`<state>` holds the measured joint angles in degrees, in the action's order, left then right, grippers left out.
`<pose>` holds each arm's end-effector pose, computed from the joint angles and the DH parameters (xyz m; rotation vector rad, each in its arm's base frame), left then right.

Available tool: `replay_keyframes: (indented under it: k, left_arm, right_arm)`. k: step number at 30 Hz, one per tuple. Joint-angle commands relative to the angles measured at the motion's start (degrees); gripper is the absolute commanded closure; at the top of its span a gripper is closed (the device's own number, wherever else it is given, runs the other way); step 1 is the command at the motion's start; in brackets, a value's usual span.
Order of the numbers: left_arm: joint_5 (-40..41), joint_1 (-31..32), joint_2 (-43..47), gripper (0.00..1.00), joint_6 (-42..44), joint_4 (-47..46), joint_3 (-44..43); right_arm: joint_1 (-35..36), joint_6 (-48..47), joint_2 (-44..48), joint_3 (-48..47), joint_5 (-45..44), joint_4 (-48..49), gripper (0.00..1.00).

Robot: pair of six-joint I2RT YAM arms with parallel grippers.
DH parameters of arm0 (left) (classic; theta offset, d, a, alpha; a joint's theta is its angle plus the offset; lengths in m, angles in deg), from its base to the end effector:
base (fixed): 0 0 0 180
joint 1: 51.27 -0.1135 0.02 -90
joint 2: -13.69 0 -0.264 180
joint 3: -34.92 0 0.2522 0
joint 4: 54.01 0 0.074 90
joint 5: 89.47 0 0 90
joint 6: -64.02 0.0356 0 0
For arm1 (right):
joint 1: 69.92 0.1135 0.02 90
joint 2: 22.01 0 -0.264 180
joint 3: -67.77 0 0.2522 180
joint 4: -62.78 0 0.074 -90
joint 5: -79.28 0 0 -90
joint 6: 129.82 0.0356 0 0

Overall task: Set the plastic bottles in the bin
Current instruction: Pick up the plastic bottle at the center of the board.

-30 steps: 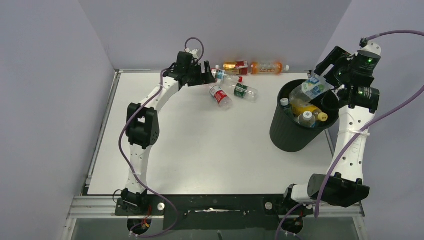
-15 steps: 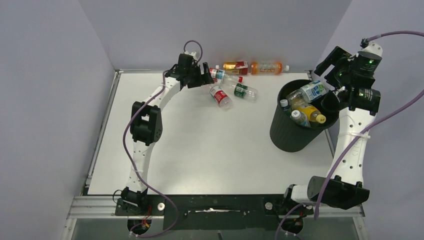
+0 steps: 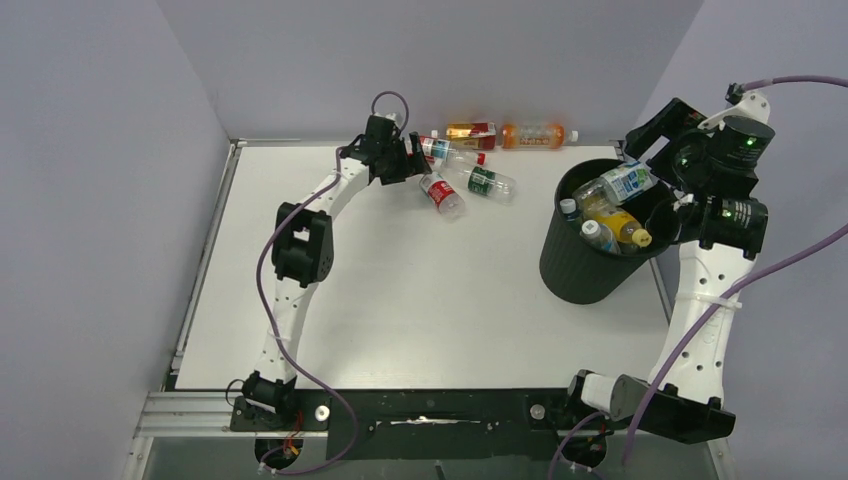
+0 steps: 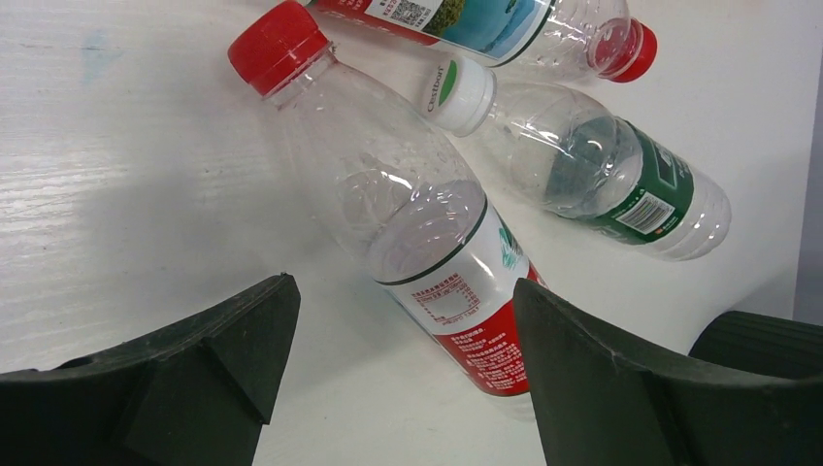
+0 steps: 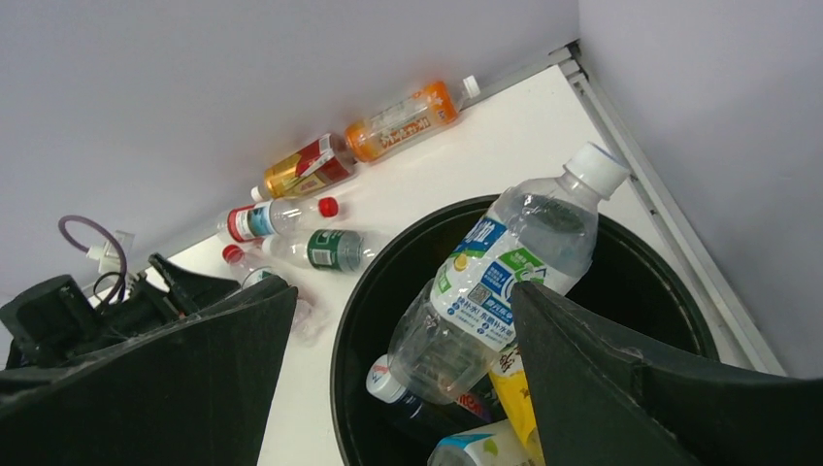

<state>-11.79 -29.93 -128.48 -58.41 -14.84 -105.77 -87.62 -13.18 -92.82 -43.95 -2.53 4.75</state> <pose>0.5218 -0.2120 0.1980 -0.1119 2.3677 -0.7197 0.2190 -0.0646 0.4958 0.6144 1.7698 0.2412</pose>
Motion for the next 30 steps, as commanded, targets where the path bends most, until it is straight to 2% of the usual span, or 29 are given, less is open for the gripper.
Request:
replay_keyframes:
  k: [1, 7, 16, 30]
  left_arm:
    - [0.52, 0.66, -0.52, 0.19, -3.49, -1.20, -4.59]
    - [0.64, 1.77, 0.11, 0.19, -7.40, -2.34, -2.55]
    - [5.23, 2.91, -1.58, 0.18, -8.18, -0.04, -1.91]
    - [8.82, 3.09, 0.80, 0.22, -4.35, 2.83, 4.71]
  right_arm:
    - [-0.24, 0.93, 2.56, 1.65, 5.05, 0.81, 0.16]
    - [-0.15, 0.94, 8.09, 7.27, 7.19, -0.55, 0.15]
    - [0.64, 2.72, 15.13, 17.49, 11.56, 0.93, 0.15]
    - [1.34, 2.55, 16.84, 20.73, 13.65, 2.45, 0.15]
